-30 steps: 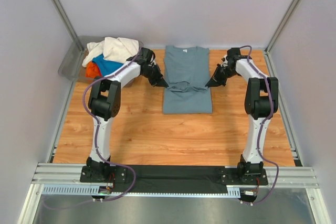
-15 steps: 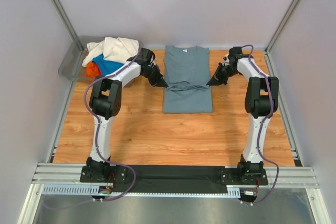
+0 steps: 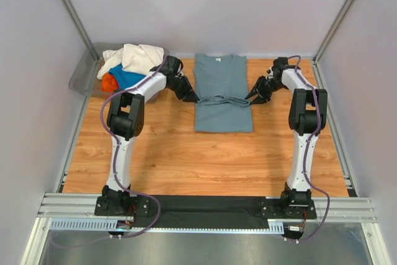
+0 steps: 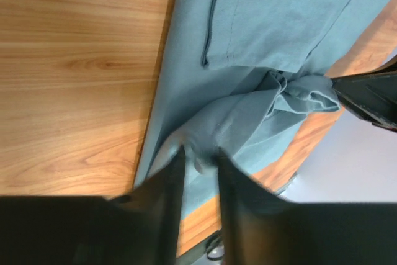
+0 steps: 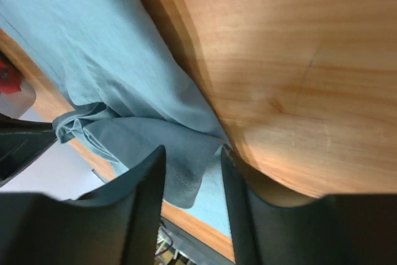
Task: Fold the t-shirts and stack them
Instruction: Fold the tshirt
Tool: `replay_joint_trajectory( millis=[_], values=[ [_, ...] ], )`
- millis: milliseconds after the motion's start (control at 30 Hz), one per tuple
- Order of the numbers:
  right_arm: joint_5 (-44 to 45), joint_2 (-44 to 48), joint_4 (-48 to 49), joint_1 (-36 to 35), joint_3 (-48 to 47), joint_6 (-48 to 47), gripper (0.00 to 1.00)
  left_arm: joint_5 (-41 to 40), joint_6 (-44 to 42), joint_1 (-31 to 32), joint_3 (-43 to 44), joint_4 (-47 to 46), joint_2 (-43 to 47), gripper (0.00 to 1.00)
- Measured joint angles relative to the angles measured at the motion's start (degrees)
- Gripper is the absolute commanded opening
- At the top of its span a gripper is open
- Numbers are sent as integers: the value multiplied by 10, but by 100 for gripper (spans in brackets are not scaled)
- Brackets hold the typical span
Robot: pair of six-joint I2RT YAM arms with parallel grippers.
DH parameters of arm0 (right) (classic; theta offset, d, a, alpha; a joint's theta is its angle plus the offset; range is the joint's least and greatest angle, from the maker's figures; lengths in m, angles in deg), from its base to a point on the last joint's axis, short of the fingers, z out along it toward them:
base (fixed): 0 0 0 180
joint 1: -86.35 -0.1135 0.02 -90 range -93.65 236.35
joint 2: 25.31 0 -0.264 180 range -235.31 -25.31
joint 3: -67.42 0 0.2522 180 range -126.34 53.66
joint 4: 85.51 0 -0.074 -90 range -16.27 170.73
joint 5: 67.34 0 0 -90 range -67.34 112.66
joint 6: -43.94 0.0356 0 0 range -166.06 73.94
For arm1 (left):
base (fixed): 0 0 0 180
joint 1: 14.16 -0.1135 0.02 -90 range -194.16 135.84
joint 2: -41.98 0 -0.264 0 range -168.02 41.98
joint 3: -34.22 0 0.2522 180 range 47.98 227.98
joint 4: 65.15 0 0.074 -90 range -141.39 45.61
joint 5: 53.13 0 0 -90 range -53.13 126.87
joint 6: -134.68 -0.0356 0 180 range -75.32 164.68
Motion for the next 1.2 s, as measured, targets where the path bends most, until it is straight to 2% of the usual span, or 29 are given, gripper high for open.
replay_joint_trajectory(
  millis=[67,133,167,233,333,367,433,467,500,567,633,767,1000,1200],
  values=[
    [10,-8,-16,1,-26,-6,56,-2,-6,-1,0,4,0,50],
    [36,-8,-36,2,-53,-17,59,-10,-21,-1,0,14,3,57],
    [54,-6,-47,2,-70,-25,60,-15,-26,-1,0,19,5,63],
    [96,12,-57,2,-84,-39,61,-28,-47,0,-11,30,23,64],
    [144,81,-53,-11,-34,-47,61,-48,-76,8,-34,44,75,58],
    [160,110,-49,-22,-6,-46,61,-53,-84,14,-43,44,97,53],
    [195,170,-35,-60,52,-44,59,-57,-97,34,-59,39,138,49],
    [206,190,-28,-83,70,-43,58,-56,-101,46,-65,33,151,43],
    [214,201,-22,-111,78,-43,55,-53,-102,62,-73,21,164,39],
    [224,201,-7,-152,75,-45,37,-35,-101,91,-89,-6,174,33],
    [231,179,-4,-191,54,-45,28,-15,-100,113,-106,-32,166,32],
    [235,134,4,-212,37,-39,23,6,-101,117,-120,-49,112,27],
    [244,143,26,-193,123,-33,21,19,-96,98,-231,-79,94,28],
    [251,171,50,-191,235,-33,19,33,-95,105,-270,-109,113,26]
  ],
)
